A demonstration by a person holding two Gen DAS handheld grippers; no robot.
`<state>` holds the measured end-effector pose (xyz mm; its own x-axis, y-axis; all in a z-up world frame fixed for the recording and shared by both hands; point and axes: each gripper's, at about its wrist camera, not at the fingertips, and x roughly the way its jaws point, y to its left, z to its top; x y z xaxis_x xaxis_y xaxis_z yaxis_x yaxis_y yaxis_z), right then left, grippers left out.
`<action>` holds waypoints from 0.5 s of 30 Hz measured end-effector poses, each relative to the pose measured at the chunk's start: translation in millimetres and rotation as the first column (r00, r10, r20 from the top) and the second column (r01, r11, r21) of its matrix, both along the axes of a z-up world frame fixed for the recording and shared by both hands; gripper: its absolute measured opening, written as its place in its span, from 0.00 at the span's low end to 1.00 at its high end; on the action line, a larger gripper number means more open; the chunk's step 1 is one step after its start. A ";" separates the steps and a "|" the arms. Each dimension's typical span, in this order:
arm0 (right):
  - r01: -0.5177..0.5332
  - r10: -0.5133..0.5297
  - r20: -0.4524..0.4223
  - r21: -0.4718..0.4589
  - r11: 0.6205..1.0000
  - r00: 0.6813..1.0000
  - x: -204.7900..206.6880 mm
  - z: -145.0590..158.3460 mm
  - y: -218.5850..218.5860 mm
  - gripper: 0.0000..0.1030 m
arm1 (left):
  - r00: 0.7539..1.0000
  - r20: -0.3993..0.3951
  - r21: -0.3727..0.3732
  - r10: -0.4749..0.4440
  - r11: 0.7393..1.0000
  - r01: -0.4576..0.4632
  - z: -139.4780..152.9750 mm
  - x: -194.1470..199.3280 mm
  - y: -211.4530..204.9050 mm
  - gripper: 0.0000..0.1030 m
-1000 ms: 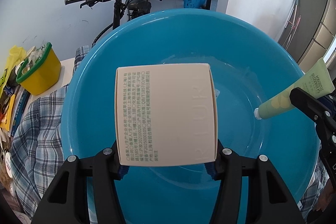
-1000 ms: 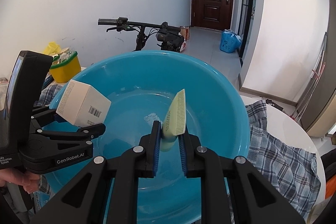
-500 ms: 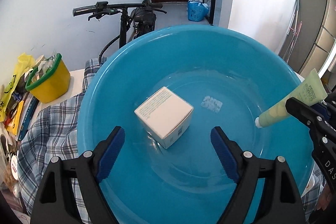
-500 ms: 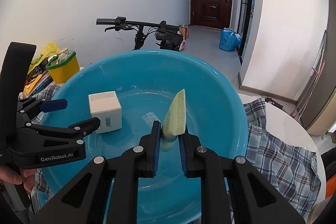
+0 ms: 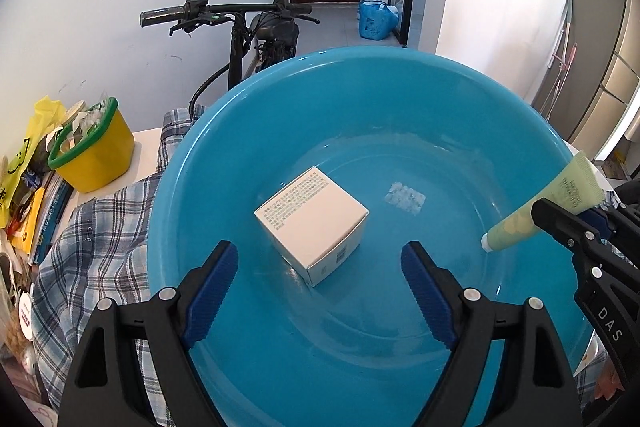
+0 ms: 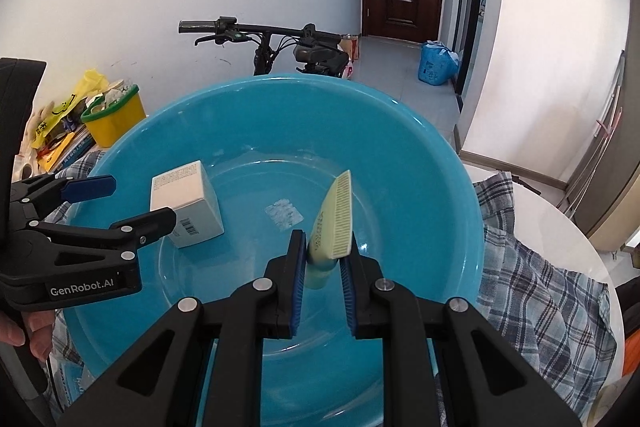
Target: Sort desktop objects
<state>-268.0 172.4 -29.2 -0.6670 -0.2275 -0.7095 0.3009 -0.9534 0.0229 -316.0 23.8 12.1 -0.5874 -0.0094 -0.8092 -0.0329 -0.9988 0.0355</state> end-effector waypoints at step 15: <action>0.036 -0.036 -0.045 0.000 0.999 0.998 1.7 12.2 7.7 0.15 | 0.999 -0.038 0.048 -0.015 0.999 0.017 8.0 4.8 -0.4 0.83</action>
<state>-266.3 180.2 -17.0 -0.7056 -0.2026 -0.6790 0.2674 -0.9635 0.0096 -311.2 23.4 20.2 -0.6176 0.0391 -0.7856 -0.0487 -0.9987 -0.0114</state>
